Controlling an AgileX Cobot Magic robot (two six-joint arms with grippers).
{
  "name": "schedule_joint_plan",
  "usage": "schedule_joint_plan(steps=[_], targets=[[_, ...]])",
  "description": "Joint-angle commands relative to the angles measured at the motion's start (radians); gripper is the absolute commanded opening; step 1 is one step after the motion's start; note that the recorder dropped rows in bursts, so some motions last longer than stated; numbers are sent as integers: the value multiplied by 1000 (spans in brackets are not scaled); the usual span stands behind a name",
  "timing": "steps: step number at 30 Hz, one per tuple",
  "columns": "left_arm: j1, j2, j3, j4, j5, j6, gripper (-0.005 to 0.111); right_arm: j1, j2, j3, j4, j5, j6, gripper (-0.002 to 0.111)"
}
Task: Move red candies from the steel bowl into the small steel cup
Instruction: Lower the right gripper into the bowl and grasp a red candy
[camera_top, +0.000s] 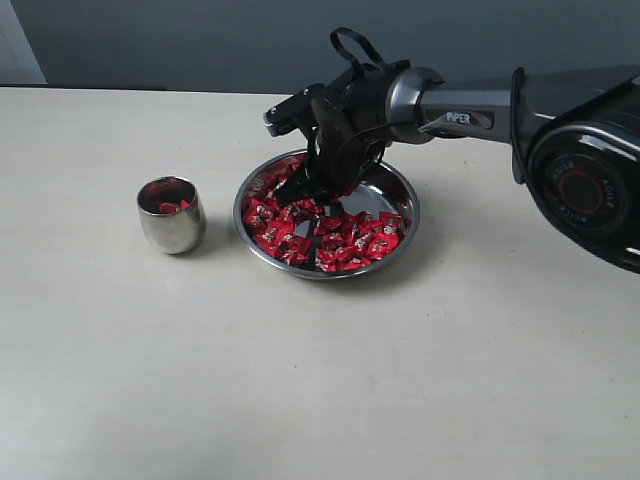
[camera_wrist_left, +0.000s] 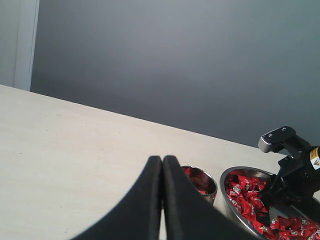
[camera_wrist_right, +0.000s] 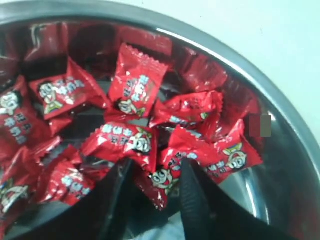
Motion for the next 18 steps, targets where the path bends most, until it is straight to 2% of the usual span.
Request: schedule_joint_plan(steps=[1, 4, 8, 18], targets=[[1, -5, 4, -10, -4, -1, 0, -8, 0, -2, 3, -9, 4, 32], [1, -5, 4, -10, -4, -1, 0, -8, 0, -2, 3, -8, 4, 25], [1, -5, 4, -10, -4, -1, 0, -8, 0, -2, 3, -6, 7, -1], [1, -5, 4, -10, -4, -1, 0, -8, -44, -2, 6, 32, 25, 0]])
